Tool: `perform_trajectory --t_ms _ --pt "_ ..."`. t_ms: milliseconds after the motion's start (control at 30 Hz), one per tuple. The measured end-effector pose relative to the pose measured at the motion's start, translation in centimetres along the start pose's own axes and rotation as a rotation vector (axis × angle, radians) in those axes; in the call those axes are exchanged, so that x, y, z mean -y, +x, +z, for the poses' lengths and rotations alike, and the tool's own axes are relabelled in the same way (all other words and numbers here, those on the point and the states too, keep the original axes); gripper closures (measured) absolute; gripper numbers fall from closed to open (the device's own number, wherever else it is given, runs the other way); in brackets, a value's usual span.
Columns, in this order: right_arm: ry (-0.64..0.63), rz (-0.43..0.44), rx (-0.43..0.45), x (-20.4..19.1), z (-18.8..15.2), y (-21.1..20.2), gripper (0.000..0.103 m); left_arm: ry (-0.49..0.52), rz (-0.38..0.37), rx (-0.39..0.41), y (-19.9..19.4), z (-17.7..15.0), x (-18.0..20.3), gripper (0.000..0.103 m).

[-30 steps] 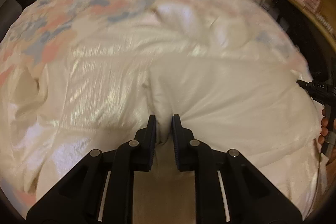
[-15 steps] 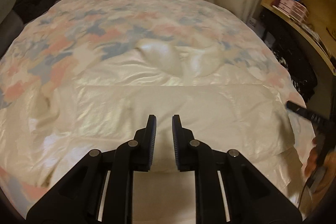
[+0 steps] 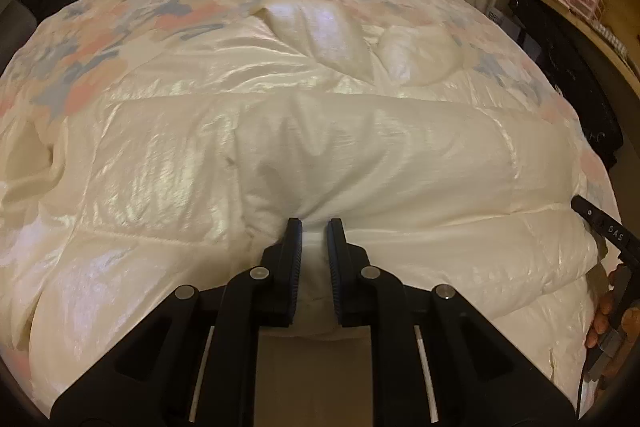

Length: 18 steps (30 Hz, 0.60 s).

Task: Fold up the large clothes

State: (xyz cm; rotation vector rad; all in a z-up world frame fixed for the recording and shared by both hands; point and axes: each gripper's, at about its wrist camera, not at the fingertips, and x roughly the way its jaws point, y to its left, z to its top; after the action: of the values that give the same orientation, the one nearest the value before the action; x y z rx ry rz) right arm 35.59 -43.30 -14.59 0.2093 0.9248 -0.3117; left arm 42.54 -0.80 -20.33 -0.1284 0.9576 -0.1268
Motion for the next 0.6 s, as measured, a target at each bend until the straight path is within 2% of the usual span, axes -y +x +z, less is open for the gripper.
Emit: perform_trajectory --t_ms 33,100,167,333,600 --pt "0.048 0.018 -0.009 1.4 -0.1 0.0 0.026 -0.012 -0.01 0.006 -0.2 -0.3 -0.3 0.09" --pt "0.142 0.075 -0.014 3.3 -0.9 0.1 0.025 -0.027 -0.026 0.024 -0.7 -0.9 -0.7 0.09" --pt "0.185 0.098 0.007 3.8 -1.7 -0.4 0.025 -0.046 -0.04 0.051 -1.2 -1.6 -1.4 0.09" --pt "0.184 0.076 0.066 4.7 -3.0 -1.5 0.025 -0.097 -0.088 0.103 -2.4 -3.4 -2.6 0.089" --pt "0.167 0.057 0.1 6.8 -4.4 -3.0 0.025 -0.151 -0.125 0.151 -4.8 -6.3 -4.1 0.089"
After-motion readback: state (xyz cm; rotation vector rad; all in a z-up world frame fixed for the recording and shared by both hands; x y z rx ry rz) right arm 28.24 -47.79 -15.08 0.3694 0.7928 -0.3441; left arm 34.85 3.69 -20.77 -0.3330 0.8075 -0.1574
